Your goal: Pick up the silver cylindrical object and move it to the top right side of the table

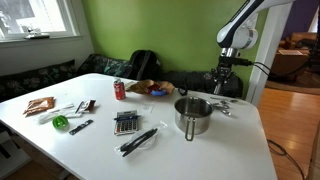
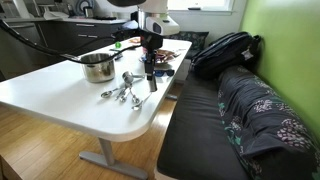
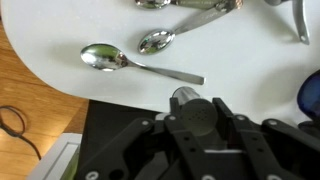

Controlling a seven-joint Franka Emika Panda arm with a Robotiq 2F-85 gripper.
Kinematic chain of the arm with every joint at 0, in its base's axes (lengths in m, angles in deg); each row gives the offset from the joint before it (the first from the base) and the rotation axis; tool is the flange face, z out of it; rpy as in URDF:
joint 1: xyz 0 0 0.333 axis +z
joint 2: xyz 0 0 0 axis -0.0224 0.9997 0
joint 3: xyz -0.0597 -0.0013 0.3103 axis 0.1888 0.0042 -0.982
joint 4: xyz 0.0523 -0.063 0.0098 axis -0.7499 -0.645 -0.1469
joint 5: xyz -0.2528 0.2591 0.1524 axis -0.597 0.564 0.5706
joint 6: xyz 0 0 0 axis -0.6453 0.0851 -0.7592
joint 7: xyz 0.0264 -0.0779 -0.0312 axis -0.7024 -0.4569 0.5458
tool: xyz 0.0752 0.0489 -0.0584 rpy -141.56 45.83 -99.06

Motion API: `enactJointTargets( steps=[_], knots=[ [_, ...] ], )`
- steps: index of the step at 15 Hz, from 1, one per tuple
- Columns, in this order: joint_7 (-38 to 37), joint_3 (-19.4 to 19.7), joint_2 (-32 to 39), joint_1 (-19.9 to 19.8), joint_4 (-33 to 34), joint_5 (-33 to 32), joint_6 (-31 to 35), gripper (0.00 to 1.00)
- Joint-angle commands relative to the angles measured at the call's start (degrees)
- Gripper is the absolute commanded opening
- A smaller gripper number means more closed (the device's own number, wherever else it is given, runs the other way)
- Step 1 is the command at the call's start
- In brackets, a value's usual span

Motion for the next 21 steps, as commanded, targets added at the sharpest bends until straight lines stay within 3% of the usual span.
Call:
enactJointTargets(
  steps=[1, 17, 18, 19, 21],
  knots=[
    [-4.37, 2.4, 1.51, 0.65, 2.22, -0.97, -2.48, 0.12],
    [-7.44, 4.08, 2.69, 1.19, 1.85, -1.63, -6.63, 0.12],
    [-7.51, 4.05, 2.81, 1.21, 1.9, -1.57, -6.86, 0.47],
    [-7.64, 3.97, 2.9, 1.25, 1.91, -1.44, -6.98, 0.62],
    [-8.06, 3.86, 2.96, 1.42, 2.01, -1.26, -6.78, 0.76]
  ],
)
